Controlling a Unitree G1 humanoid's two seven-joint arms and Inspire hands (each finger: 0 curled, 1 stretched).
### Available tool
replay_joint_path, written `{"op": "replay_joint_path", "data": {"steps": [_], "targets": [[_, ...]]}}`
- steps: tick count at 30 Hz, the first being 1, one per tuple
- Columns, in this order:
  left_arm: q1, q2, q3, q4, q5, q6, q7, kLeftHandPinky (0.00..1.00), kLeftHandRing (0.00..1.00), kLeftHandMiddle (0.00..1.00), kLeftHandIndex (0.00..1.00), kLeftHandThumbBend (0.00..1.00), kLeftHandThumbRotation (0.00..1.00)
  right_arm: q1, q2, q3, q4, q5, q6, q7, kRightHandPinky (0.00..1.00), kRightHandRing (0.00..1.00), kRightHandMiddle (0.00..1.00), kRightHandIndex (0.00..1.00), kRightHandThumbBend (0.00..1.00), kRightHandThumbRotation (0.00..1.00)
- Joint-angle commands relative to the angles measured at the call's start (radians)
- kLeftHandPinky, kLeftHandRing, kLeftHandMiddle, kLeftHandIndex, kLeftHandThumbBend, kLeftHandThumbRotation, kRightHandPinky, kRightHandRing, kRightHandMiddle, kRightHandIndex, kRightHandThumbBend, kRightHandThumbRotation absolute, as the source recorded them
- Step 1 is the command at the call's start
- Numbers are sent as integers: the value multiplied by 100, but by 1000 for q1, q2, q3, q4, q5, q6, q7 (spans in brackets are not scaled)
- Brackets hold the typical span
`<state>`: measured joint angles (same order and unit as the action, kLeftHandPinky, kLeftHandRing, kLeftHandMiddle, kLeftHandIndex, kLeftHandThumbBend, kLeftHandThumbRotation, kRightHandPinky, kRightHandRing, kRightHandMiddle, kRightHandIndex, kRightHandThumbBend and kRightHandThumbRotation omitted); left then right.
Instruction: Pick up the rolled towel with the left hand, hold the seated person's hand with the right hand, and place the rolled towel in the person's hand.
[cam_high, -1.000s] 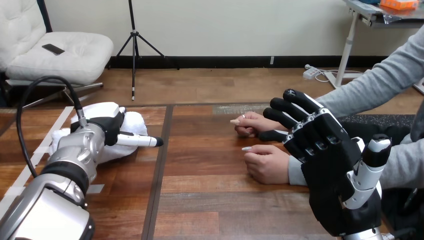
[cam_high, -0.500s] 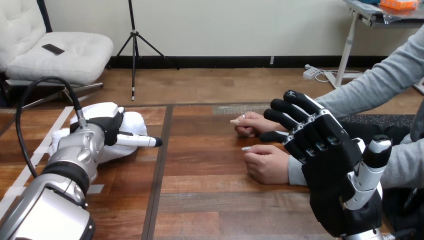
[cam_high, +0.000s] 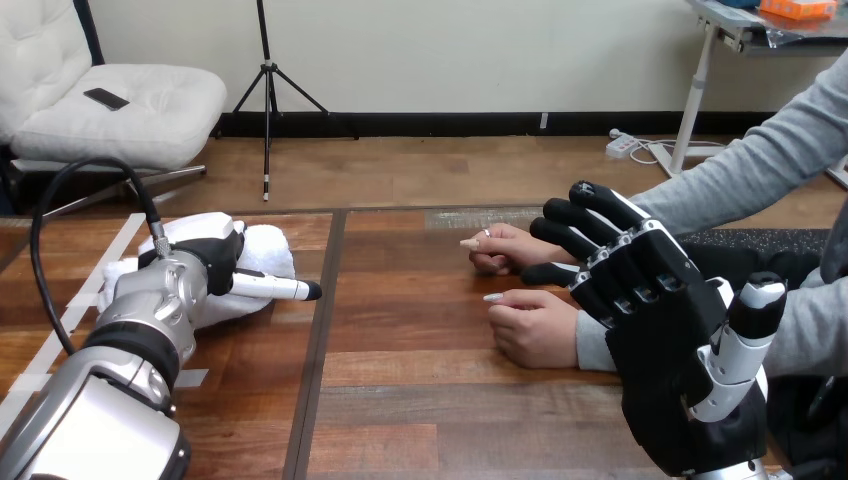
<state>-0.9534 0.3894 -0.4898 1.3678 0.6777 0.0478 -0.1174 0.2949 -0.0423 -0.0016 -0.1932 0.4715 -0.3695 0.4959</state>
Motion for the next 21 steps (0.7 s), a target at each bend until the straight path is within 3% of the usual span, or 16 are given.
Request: {"op": "replay_joint_path", "data": {"steps": [1, 21], "targets": [[-42, -1, 0, -7, -3, 18, -30, 100, 100, 100, 100, 87, 82, -28, 5, -3, -59, 8, -29, 5, 64, 80, 79, 78, 89, 100], [-43, -8, 9, -8, -18, 39, -69, 100, 100, 100, 100, 87, 79, -31, 0, -12, -59, 27, -29, 22, 65, 81, 80, 79, 89, 100]]}}
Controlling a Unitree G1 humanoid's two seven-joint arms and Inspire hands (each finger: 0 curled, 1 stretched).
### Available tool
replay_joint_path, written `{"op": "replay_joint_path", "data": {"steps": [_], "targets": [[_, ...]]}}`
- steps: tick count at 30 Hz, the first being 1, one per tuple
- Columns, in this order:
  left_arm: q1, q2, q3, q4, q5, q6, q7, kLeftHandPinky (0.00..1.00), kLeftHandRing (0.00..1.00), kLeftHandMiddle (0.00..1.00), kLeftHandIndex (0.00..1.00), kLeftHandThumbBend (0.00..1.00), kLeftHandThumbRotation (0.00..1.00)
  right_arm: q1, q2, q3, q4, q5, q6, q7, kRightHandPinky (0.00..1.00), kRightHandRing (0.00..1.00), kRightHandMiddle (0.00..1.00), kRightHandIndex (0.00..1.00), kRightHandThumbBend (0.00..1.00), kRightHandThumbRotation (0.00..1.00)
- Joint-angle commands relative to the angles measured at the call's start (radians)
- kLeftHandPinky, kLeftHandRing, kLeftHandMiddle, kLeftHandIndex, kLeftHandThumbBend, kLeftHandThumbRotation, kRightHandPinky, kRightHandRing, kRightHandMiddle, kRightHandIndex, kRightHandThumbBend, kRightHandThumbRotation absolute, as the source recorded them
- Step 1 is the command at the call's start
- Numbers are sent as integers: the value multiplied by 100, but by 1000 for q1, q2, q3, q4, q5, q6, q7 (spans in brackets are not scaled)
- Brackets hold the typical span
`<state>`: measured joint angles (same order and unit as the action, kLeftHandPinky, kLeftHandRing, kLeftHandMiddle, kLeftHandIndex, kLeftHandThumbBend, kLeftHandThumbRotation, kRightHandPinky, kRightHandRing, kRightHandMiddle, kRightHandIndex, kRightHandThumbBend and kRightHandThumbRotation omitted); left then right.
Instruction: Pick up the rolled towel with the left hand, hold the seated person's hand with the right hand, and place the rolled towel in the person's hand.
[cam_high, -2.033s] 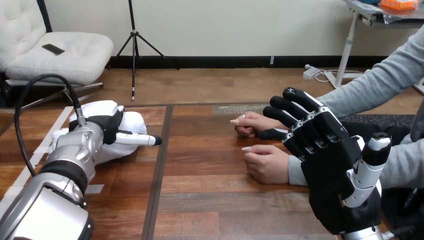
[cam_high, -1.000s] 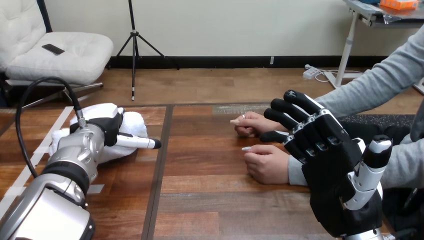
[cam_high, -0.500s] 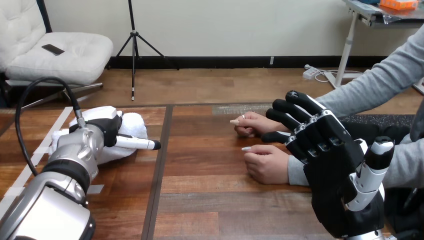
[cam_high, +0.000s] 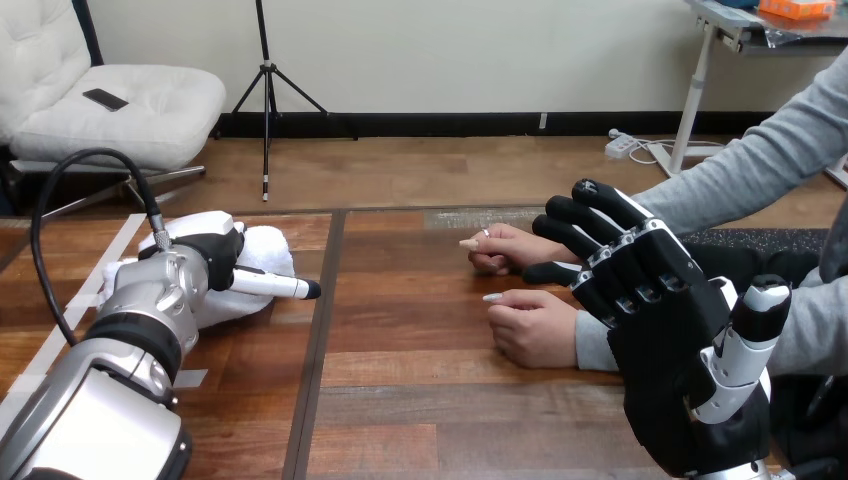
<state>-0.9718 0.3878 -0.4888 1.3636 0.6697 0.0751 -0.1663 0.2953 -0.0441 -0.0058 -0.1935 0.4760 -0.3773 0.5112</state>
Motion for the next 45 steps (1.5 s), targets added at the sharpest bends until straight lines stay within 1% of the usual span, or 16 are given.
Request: {"op": "replay_joint_path", "data": {"steps": [1, 8, 20, 29, 32, 36, 42, 45], "targets": [[-24, -7, 8, -5, -10, 13, -21, 100, 100, 100, 100, 87, 78, -31, 1, -7, -58, 23, -21, 7, 65, 81, 80, 79, 90, 100], [-21, -6, 4, -4, -8, 9, -24, 100, 100, 100, 100, 87, 78, -35, 3, -9, -53, 26, -26, 13, 65, 81, 80, 79, 90, 100], [-19, -7, 1, -6, -7, 7, -27, 100, 100, 100, 100, 87, 80, -33, 8, -7, -56, 23, -26, 4, 65, 80, 79, 79, 90, 100], [-23, -6, -6, -9, -1, 1, -45, 100, 100, 100, 100, 87, 83, -33, 10, -4, -53, 22, -32, 7, 65, 80, 79, 79, 90, 100], [-26, -5, -8, -11, -1, -9, -61, 100, 100, 100, 100, 86, 85, -33, 12, -5, -53, 17, -37, 4, 65, 80, 79, 79, 90, 100], [-28, -2, -7, -17, -4, -30, -76, 100, 100, 100, 100, 86, 87, -38, 10, -9, -46, 23, -42, 10, 65, 80, 79, 79, 90, 100], [-21, 5, 7, -30, -19, -67, -78, 100, 100, 100, 100, 87, 89, -45, 7, -15, -40, 17, -51, 6, 62, 79, 78, 78, 89, 100], [-14, 9, 18, -38, -31, -87, -71, 100, 100, 100, 100, 87, 88, -47, 4, -18, -40, 17, -50, 5, 61, 79, 78, 78, 90, 100]]}}
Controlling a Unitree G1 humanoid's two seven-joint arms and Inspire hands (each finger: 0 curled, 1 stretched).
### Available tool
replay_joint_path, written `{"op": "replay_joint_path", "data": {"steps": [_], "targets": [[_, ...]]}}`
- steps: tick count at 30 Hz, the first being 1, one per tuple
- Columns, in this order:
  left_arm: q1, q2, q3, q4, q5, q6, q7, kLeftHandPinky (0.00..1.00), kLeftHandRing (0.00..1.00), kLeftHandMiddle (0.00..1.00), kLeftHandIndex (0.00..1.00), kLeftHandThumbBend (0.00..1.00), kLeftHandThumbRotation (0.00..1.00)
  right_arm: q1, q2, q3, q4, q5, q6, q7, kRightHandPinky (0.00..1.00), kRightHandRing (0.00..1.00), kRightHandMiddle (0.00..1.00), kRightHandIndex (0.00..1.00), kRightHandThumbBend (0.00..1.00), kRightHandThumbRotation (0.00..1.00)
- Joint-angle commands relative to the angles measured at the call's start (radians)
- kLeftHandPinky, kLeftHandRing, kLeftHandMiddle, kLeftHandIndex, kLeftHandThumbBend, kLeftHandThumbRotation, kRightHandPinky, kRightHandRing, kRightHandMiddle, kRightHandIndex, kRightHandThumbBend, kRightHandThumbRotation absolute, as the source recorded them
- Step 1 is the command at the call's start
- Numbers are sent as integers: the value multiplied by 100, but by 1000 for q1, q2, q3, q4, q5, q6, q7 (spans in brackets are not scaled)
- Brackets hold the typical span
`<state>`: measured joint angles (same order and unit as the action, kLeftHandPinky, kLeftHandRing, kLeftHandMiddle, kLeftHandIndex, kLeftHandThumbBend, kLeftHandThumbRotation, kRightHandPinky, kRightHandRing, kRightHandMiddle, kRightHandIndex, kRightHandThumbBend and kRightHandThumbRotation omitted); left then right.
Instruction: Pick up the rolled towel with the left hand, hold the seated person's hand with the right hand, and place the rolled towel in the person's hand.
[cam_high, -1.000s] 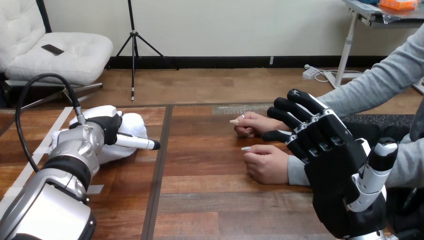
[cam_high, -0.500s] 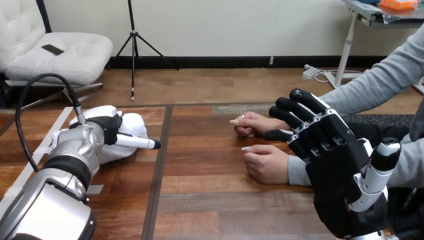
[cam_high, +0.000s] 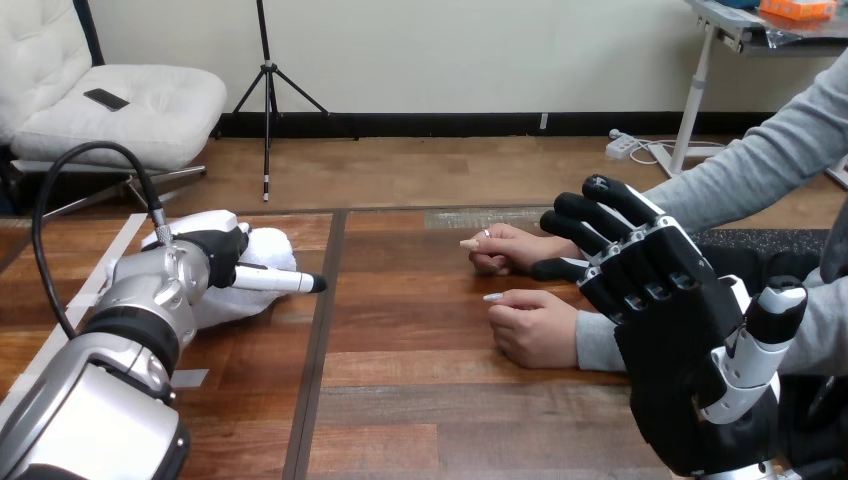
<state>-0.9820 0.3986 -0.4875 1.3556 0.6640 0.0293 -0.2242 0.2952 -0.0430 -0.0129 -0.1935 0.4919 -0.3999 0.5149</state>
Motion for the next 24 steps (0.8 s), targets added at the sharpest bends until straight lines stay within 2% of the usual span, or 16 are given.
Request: {"op": "replay_joint_path", "data": {"steps": [1, 14, 24], "targets": [[-1, 0, 20, -33, -29, -48, -11, 100, 100, 100, 100, 87, 87, -49, 1, -11, -39, 3, -27, 2, 61, 79, 78, 78, 90, 100], [27, 19, 43, -75, -61, -121, -5, 100, 100, 100, 100, 88, 83, -63, -6, -17, -34, 10, -12, 2, 61, 79, 78, 78, 89, 100], [57, 41, 48, -128, -67, -172, 9, 100, 100, 100, 100, 89, 84, -71, -4, -11, -33, 8, 0, -4, 61, 79, 80, 79, 90, 100]]}}
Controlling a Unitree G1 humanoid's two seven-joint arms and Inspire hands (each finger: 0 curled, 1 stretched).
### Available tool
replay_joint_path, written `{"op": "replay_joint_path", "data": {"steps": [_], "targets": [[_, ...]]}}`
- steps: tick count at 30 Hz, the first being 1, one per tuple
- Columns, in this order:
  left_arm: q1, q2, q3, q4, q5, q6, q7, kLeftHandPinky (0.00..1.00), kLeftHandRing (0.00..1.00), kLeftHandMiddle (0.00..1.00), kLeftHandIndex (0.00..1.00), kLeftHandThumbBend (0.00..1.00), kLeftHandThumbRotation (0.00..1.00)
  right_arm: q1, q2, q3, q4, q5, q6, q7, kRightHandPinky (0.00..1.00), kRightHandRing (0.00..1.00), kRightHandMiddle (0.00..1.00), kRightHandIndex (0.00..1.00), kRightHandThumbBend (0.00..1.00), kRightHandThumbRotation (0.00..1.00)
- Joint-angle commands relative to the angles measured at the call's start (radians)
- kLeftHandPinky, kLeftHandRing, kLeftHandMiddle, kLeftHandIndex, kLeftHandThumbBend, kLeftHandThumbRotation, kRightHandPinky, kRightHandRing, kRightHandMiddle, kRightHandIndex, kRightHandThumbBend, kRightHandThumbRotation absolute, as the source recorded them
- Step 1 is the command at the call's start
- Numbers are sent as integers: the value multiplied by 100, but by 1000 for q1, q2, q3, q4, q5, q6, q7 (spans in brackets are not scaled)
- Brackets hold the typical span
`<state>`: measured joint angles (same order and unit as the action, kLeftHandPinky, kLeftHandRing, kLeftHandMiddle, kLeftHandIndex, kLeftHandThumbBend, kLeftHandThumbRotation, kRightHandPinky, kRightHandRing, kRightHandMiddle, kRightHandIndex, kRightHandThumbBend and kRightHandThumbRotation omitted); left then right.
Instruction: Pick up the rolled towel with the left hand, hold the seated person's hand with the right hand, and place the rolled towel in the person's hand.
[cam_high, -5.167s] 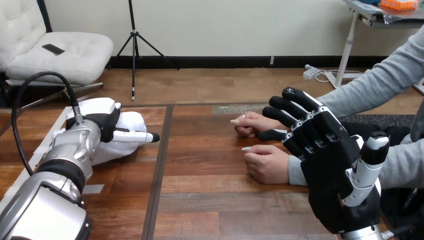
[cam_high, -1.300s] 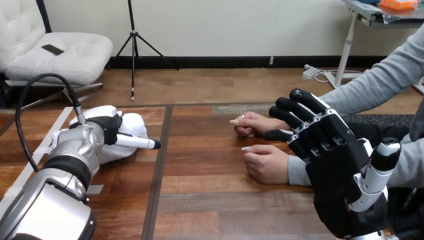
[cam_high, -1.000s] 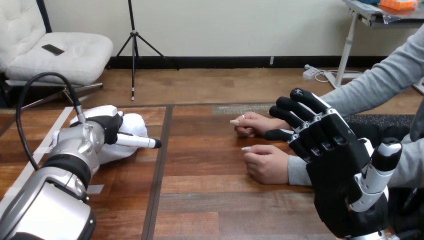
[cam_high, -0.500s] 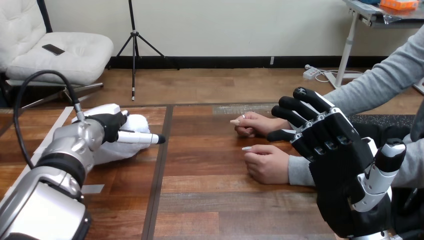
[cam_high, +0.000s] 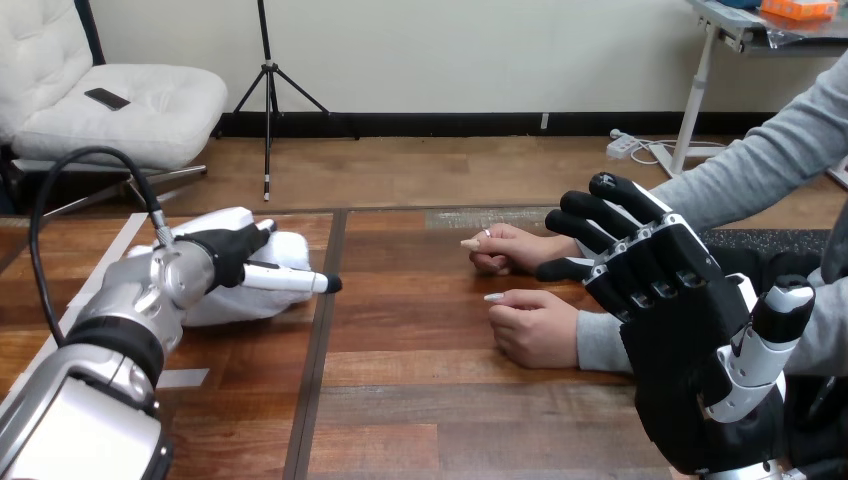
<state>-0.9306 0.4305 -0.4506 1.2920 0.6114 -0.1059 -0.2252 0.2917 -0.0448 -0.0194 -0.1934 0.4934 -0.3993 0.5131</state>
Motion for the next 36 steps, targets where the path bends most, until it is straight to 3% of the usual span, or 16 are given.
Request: {"op": "replay_joint_path", "data": {"steps": [1, 20, 36], "targets": [[8, 10, 12, -70, -16, -40, 10, 100, 100, 100, 100, 89, 84, -69, -2, -5, -32, 5, -1, -3, 61, 79, 80, 79, 90, 100], [57, 44, 24, -195, -38, -76, 4, 100, 100, 100, 100, 89, 86, -84, -2, -5, -20, 18, -6, 14, 61, 80, 80, 79, 90, 100], [85, 61, 35, -311, -44, -22, -42, 100, 100, 100, 100, 88, 87, -83, -2, -11, -22, 11, -12, 9, 60, 79, 79, 79, 90, 100]]}}
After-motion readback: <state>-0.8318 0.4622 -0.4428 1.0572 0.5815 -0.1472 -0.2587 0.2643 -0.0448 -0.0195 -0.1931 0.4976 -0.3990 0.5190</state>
